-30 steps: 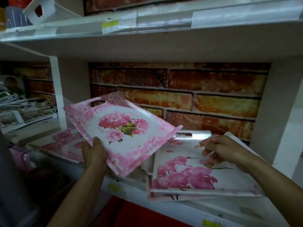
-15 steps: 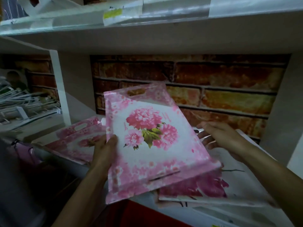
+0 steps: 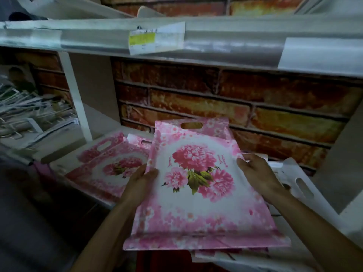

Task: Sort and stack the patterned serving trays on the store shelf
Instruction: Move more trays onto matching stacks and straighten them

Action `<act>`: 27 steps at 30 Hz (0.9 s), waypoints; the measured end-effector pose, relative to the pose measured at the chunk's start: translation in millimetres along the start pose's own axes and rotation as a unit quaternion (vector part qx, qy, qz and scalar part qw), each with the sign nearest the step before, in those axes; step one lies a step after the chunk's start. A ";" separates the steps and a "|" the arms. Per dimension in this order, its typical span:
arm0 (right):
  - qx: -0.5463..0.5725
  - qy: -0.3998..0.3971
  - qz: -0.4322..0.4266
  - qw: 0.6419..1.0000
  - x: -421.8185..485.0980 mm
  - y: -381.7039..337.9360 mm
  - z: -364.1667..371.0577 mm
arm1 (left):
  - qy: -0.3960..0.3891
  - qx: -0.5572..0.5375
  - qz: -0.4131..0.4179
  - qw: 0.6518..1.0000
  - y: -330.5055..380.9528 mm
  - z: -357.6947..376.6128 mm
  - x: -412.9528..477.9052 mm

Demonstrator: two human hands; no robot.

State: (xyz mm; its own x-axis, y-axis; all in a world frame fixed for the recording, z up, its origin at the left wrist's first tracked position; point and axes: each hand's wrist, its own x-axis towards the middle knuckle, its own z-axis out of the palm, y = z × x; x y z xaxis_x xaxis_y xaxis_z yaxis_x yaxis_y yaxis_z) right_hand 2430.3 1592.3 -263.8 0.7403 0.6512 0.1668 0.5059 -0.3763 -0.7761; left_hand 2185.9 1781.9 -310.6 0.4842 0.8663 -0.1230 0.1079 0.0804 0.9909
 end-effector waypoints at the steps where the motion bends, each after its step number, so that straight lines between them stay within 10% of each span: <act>1: -0.006 -0.011 0.012 1.000 -0.3 -1.7 -2.3 | 0.004 0.004 -0.001 1.000 6.1 -0.9 -2.7; 27: -0.022 -0.110 0.147 0.983 -161.9 -159.3 -100.5 | 0.001 0.175 -0.038 0.984 173.4 -89.8 -189.7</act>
State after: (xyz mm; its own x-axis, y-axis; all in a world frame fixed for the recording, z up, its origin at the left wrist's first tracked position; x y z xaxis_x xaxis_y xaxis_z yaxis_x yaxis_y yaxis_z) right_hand 2274.3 1480.6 -106.1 0.7464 0.6347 -0.1999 0.3061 -0.5942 -0.7438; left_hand 2034.7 1675.7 -110.5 0.4608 0.8657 -0.1956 0.4370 -0.0295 0.8990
